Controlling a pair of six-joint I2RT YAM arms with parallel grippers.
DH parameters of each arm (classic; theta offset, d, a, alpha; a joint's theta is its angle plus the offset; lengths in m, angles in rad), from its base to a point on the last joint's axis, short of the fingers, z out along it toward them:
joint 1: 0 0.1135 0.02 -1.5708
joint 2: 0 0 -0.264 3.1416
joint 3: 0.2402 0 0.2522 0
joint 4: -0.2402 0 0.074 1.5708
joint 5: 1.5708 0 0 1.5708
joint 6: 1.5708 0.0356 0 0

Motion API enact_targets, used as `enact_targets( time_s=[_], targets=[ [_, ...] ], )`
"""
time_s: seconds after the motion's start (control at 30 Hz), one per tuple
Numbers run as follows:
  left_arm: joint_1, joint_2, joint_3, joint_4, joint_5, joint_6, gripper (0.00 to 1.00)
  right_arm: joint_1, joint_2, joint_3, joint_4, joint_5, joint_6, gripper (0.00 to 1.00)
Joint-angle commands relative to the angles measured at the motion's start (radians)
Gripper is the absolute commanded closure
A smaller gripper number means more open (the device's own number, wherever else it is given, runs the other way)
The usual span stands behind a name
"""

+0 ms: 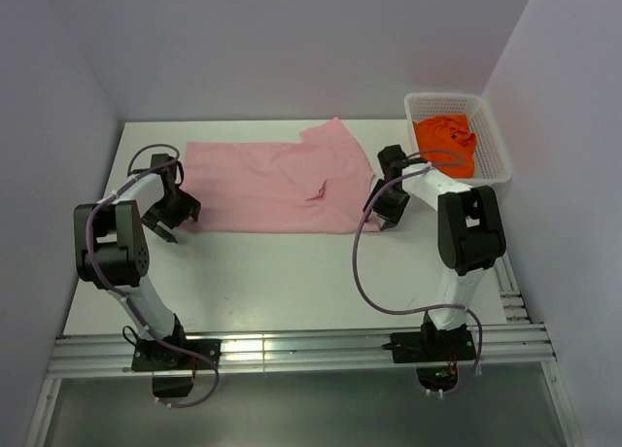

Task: Fold and stack the t-shirts
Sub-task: Grap the side of the flattened tshirt furthest away from the robot with both arms

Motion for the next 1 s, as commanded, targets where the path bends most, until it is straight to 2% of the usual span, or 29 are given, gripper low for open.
enact_targets(
  time_s=[0.0,0.03,0.1,0.13,0.2,0.23,0.27,0.33,0.37,0.47,0.5,0.57,0.73,0.97],
  targets=[
    [0.011,0.019,0.021,0.03,-0.033,-0.006,0.12,0.026,0.025,0.048,0.008,0.016,0.019,0.44],
    [0.012,0.026,0.018,0.035,-0.029,-0.006,0.13,0.03,0.029,0.051,0.007,0.021,0.022,0.54],
    [0.012,0.034,0.014,0.043,-0.029,-0.007,0.18,0.04,0.042,0.046,0.012,0.019,0.025,0.64],
    [0.014,0.04,0.012,0.049,-0.03,-0.007,0.19,0.041,0.043,0.043,0.014,0.021,0.027,0.72],
    [0.014,0.045,0.014,0.053,-0.035,-0.007,0.29,0.041,0.048,0.029,0.014,0.024,0.03,0.83],
    [0.014,0.051,0.014,0.059,-0.035,-0.004,0.34,0.043,0.048,0.022,0.014,0.027,0.028,0.95],
    [0.015,0.056,0.014,0.063,-0.036,-0.003,0.44,0.043,0.046,0.011,0.015,0.031,0.027,0.98],
    [0.017,0.059,0.017,0.073,-0.032,0.002,0.56,0.043,0.037,0.0,0.015,0.034,0.021,1.0],
    [0.017,0.06,0.017,0.079,-0.032,0.0,0.69,0.043,0.03,-0.006,0.014,0.043,0.019,1.0],
    [0.017,0.065,0.023,0.072,-0.024,0.002,0.87,0.037,0.01,-0.012,-0.006,0.063,0.012,1.0],
    [0.019,0.063,0.024,0.067,-0.023,0.003,0.9,0.035,0.0,-0.015,-0.023,0.064,0.01,1.0],
    [0.017,0.036,0.018,0.057,-0.015,0.005,0.94,0.026,-0.035,-0.03,-0.045,0.099,0.005,1.0],
    [0.016,-0.09,-0.028,0.007,0.01,0.003,0.95,0.017,-0.145,-0.124,-0.112,0.142,-0.004,1.0],
    [0.008,-0.317,-0.186,-0.098,0.075,-0.024,0.95,0.017,-0.337,-0.251,-0.195,0.125,0.016,1.0]
  ],
)
